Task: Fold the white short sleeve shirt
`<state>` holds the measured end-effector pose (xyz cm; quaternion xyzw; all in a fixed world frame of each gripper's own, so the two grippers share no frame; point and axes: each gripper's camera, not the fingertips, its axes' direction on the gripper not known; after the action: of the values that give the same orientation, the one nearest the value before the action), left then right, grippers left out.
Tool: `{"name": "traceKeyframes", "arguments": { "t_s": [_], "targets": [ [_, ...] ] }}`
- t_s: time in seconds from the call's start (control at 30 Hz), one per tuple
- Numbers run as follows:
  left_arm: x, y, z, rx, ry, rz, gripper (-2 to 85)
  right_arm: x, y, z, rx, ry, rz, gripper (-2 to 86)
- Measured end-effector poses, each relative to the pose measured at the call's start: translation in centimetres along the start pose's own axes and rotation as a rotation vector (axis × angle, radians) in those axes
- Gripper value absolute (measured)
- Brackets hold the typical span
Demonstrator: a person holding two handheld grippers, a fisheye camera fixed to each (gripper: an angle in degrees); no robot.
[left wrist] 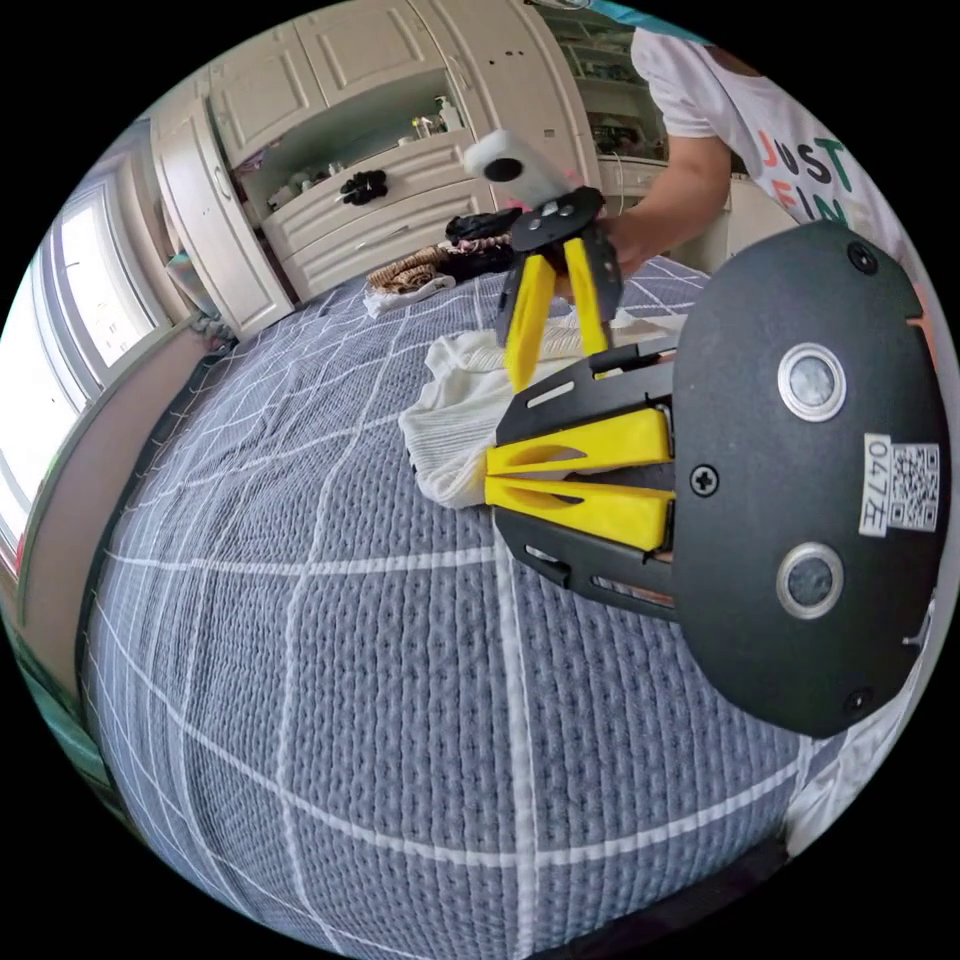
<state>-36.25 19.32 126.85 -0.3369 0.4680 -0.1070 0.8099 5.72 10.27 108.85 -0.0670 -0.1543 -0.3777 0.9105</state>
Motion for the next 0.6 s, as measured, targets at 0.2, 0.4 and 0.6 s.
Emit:
{"name": "traceKeyframes", "arguments": {
  "t_s": [0.2, 0.4, 0.6],
  "targets": [
    [0.5, 0.7, -0.8, 0.021, -0.043, 0.076, -0.9, 2.5, -5.2, 2.6, -0.029, -0.196, -0.008, 1.3],
    [2.4, 2.2, -2.8, 0.039, -0.042, 0.129, -0.8, 0.6, -4.1, -3.6, 0.019, -0.057, 0.072, 0.1],
    [6.3, 4.9, -0.1, -0.098, -0.06, 0.236, -0.8, -0.1, -5.2, -0.2, -0.212, 0.082, 0.087, 2.7]
  ]
}}
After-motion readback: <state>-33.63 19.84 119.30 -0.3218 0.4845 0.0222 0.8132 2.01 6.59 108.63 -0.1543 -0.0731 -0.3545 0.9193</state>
